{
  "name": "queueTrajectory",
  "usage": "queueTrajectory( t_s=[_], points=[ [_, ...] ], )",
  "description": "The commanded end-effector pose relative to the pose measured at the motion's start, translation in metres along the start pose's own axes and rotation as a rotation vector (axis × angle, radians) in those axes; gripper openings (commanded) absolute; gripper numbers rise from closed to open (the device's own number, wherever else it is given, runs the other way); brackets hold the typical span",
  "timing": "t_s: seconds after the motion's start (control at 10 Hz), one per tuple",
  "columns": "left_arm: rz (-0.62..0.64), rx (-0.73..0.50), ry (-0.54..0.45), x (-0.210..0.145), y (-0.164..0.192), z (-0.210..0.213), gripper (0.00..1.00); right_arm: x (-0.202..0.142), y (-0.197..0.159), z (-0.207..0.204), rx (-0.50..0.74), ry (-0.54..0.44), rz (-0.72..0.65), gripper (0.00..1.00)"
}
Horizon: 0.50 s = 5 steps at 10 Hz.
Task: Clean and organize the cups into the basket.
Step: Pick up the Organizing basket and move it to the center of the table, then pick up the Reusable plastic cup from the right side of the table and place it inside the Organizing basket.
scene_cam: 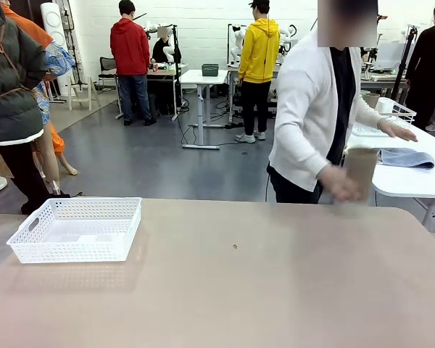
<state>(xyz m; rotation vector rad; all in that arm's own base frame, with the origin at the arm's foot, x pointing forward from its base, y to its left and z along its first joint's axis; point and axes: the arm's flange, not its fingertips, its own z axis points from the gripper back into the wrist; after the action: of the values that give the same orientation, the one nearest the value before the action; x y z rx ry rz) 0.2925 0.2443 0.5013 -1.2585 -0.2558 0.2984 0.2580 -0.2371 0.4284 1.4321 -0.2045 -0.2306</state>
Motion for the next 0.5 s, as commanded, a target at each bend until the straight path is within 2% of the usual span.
queueTrajectory(
  t_s=[0.0,0.4],
  points=[
    [-0.002,-0.009,0.002,-0.0017,-0.0006,0.0023,1.00,-0.0001,0.0011,0.0000,0.011,0.001,0.005,1.00],
    [-0.002,-0.009,0.002,-0.0017,-0.0006,0.0023,1.00,-0.0001,0.0011,0.0000,0.011,0.001,0.005,1.00]
  ],
)
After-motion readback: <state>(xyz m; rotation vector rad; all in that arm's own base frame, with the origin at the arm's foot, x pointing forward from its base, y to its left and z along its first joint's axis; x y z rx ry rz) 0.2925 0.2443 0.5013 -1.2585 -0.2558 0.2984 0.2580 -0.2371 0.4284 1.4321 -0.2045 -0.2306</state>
